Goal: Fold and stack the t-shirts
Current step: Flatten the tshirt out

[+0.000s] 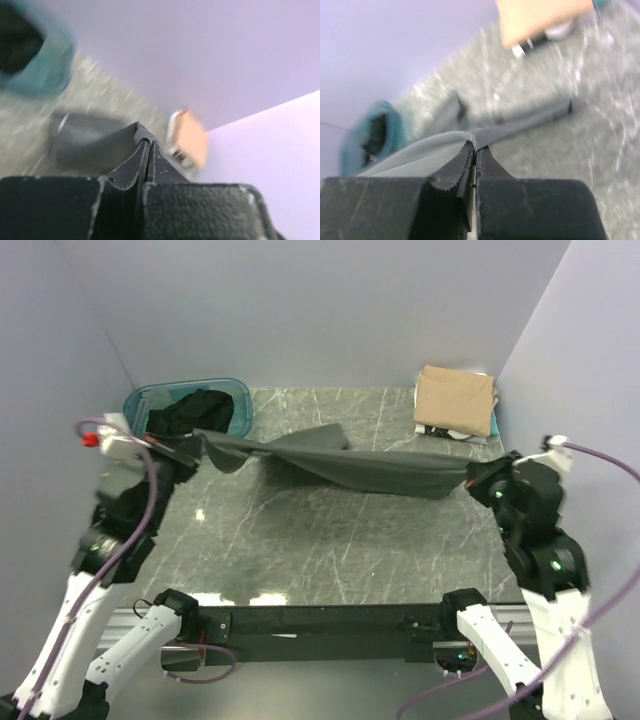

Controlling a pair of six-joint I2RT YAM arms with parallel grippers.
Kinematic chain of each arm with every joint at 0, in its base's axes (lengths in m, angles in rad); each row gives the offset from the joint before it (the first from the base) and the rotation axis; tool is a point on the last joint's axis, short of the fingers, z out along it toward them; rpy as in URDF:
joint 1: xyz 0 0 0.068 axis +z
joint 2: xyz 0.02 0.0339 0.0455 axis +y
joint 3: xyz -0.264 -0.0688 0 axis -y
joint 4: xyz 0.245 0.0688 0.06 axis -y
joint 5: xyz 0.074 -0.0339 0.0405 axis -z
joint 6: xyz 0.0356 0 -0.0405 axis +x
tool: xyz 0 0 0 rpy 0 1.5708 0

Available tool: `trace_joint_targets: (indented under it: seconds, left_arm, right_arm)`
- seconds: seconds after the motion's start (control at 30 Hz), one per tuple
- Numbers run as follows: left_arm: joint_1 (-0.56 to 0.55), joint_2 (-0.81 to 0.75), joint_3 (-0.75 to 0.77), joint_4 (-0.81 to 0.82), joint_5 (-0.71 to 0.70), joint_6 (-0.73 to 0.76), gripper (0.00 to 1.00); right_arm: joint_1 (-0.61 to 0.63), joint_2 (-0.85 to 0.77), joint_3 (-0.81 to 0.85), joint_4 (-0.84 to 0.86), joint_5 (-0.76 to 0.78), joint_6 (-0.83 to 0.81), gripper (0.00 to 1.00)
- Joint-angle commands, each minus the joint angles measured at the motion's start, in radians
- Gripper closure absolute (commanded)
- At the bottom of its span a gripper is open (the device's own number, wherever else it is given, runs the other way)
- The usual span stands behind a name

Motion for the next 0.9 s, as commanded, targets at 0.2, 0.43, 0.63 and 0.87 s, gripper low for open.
trace_joint_targets:
  seconds: [0.2,0.43,0.63,0.87]
  left_arm:
    - [-0.001,-0.077,0.376,0.073,0.009,0.168,0.99]
    - [0.010,-0.080,0.589,0.068,0.171,0.244,0.99]
    - [0.034,-0.091,0.593,0.067,0.183,0.251,0.99]
    - [0.036,-0.034,0.440,0.116,0.110,0.247,0.99]
  right_arm:
    - [-0.004,-0.059,0.394,-0.148,-0.006,-0.102,1.00]
    - [-0.005,-0.108,0.580,-0.235,-0.116,-0.132,1.00]
    - [-0.005,-0.139,0.579,-0.252,-0.144,-0.130,1.00]
    - [-0.005,-0.125,0.397,-0.153,-0.122,-0.115,1.00]
